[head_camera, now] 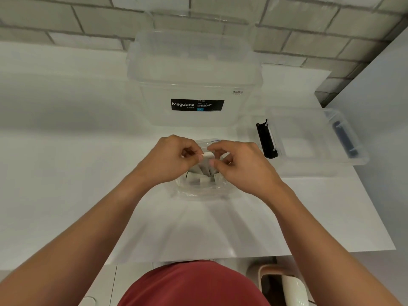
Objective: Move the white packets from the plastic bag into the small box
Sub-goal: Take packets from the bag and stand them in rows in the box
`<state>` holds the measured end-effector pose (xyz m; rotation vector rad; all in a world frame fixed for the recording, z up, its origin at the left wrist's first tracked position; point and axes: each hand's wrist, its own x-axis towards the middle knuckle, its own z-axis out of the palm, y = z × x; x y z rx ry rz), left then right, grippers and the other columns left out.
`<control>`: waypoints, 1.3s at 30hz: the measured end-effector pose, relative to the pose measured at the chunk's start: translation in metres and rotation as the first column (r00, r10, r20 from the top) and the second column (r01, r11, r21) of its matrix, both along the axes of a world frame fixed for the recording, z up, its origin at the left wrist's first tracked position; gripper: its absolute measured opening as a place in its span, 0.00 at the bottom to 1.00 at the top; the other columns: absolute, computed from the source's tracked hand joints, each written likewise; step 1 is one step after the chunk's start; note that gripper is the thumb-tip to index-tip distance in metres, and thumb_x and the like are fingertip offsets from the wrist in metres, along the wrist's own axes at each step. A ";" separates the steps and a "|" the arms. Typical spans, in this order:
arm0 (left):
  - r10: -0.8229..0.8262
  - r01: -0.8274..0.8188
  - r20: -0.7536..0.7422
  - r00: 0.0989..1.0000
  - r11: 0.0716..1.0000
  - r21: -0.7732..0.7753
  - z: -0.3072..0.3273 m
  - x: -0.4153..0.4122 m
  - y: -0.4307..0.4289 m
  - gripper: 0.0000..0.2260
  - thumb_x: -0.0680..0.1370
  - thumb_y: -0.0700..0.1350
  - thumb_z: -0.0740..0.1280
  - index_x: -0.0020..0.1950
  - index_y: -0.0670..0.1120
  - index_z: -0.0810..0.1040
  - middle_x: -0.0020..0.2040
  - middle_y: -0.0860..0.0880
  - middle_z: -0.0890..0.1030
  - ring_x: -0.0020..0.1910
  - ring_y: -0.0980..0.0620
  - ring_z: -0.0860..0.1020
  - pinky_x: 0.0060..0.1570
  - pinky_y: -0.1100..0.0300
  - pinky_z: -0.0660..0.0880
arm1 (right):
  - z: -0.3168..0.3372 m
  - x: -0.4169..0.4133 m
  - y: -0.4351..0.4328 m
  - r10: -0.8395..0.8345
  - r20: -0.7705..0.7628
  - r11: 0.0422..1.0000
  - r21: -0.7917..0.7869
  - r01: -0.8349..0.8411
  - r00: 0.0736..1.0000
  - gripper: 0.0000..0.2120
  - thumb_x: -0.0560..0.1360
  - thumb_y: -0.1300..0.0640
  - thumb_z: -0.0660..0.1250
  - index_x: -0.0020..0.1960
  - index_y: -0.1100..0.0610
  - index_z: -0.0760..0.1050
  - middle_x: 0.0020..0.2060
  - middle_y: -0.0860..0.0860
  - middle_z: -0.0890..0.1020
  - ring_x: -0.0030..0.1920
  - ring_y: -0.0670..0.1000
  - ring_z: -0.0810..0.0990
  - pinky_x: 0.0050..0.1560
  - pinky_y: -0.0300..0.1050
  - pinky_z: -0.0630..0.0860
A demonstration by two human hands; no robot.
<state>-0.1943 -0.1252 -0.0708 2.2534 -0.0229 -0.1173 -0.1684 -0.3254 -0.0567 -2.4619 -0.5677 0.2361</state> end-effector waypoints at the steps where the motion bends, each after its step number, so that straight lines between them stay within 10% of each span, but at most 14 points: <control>1: -0.001 0.001 0.006 1.000 1.000 -0.008 0.001 -0.001 -0.002 0.02 0.77 0.48 0.72 0.45 0.53 0.84 0.40 0.58 0.84 0.44 0.62 0.80 0.40 0.76 0.70 | 0.001 0.000 0.000 -0.002 0.015 1.000 0.008 0.001 1.000 0.09 0.78 0.53 0.70 0.57 0.46 0.82 0.43 0.41 0.85 0.43 0.43 0.83 0.49 0.47 0.81; 11: -0.048 0.042 -0.040 0.998 0.987 -0.155 0.003 -0.002 -0.009 0.05 0.74 0.45 0.76 0.48 0.52 0.86 0.40 0.55 0.86 0.43 0.54 0.84 0.53 0.49 0.80 | 0.015 0.003 -0.011 -0.049 0.009 0.993 0.109 0.048 0.999 0.07 0.78 0.52 0.71 0.55 0.46 0.83 0.44 0.40 0.85 0.42 0.38 0.82 0.46 0.37 0.79; 19: -0.065 0.057 -0.030 0.997 0.973 -0.225 0.010 0.006 -0.033 0.13 0.71 0.46 0.79 0.54 0.54 0.84 0.45 0.55 0.85 0.44 0.59 0.84 0.44 0.72 0.75 | 0.035 0.010 -0.038 -0.035 0.063 0.999 -0.013 0.036 0.997 0.03 0.76 0.52 0.73 0.48 0.45 0.84 0.37 0.39 0.83 0.41 0.38 0.81 0.42 0.34 0.74; 29: -0.065 0.065 0.344 0.937 0.998 0.014 0.008 0.015 -0.107 0.07 0.75 0.52 0.74 0.52 0.55 0.84 0.46 0.59 0.82 0.42 0.59 0.79 0.42 0.66 0.74 | 0.050 0.067 -0.133 -0.418 0.267 0.907 0.179 0.381 0.868 0.01 0.77 0.51 0.73 0.46 0.46 0.83 0.40 0.36 0.83 0.38 0.41 0.80 0.37 0.28 0.69; 39: -0.301 0.095 0.524 0.797 0.919 0.383 -0.025 0.038 -0.176 0.10 0.75 0.51 0.74 0.55 0.53 0.84 0.55 0.56 0.82 0.53 0.54 0.80 0.40 0.59 0.81 | -0.019 0.136 -0.168 -0.288 0.106 0.946 -0.123 0.300 0.952 0.03 0.74 0.53 0.73 0.44 0.44 0.83 0.41 0.43 0.85 0.46 0.48 0.83 0.50 0.51 0.82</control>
